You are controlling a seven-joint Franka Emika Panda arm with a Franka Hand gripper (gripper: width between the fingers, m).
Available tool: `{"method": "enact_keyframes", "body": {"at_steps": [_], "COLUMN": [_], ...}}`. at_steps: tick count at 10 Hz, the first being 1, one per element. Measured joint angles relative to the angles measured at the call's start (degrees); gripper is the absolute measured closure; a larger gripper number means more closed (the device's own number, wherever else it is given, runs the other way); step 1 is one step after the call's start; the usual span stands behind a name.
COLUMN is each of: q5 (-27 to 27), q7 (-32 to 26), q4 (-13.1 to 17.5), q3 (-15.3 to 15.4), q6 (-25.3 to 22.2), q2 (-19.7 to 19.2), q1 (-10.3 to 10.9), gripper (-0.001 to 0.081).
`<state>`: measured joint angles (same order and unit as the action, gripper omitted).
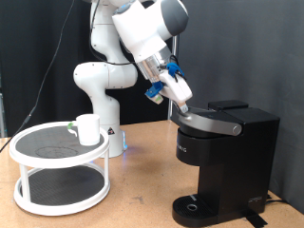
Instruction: Make a cup of coffee with the keurig machine
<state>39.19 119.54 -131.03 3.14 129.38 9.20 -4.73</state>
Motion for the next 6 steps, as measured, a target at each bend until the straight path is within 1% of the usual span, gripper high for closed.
{"method": "enact_keyframes", "body": {"at_steps": [3, 6], "q5": [-0.2, -1.69], "q7": [0.27, 1.54], "q4": [0.17, 0.04], "q3": [-0.03, -0.03], "q6": [0.02, 0.0], "q2": [-0.94, -2.29], "q1": [-0.06, -0.06], "gripper": [0.0806, 0.0806]}}
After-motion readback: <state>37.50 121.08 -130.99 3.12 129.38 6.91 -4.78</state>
